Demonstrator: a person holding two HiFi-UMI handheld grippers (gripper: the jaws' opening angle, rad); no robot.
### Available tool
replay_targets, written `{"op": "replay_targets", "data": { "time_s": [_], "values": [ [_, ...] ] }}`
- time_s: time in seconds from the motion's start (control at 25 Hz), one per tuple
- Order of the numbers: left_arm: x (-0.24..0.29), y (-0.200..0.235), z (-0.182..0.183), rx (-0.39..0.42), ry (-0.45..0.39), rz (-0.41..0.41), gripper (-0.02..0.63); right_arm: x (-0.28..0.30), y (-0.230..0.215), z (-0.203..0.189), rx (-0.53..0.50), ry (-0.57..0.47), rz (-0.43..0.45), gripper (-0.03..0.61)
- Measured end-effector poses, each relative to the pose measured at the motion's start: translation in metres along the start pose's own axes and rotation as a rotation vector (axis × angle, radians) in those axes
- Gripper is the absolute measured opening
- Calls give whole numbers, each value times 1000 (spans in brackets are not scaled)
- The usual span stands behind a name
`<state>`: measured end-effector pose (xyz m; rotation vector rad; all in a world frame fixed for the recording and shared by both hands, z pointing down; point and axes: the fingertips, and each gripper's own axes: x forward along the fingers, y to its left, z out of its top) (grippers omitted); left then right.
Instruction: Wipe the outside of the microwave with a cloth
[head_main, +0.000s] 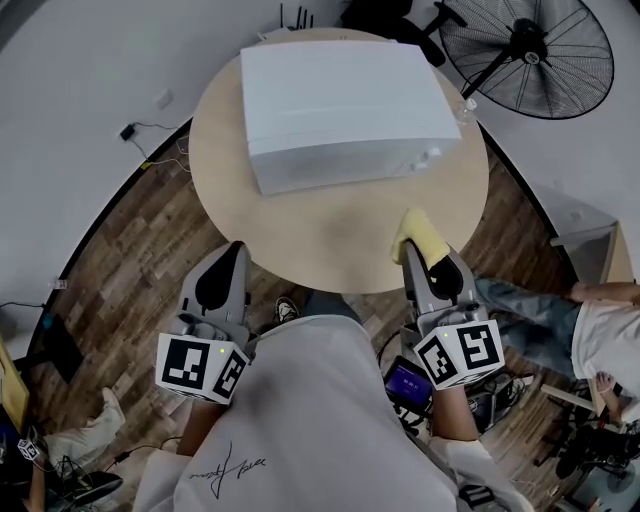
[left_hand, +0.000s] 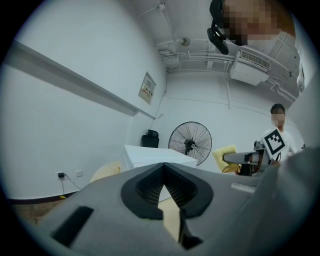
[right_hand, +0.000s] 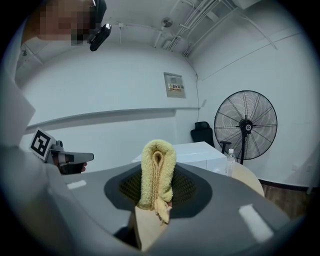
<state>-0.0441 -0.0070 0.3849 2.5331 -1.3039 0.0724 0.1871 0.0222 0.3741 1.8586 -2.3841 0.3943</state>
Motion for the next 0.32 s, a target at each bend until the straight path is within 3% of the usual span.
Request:
{"op": "replay_targets", "data": {
  "time_s": [0.32],
  "values": [
    [0, -3, 0, 0, -3, 7, -8, -2, -3, -1, 6, -1, 5, 127]
  ]
}}
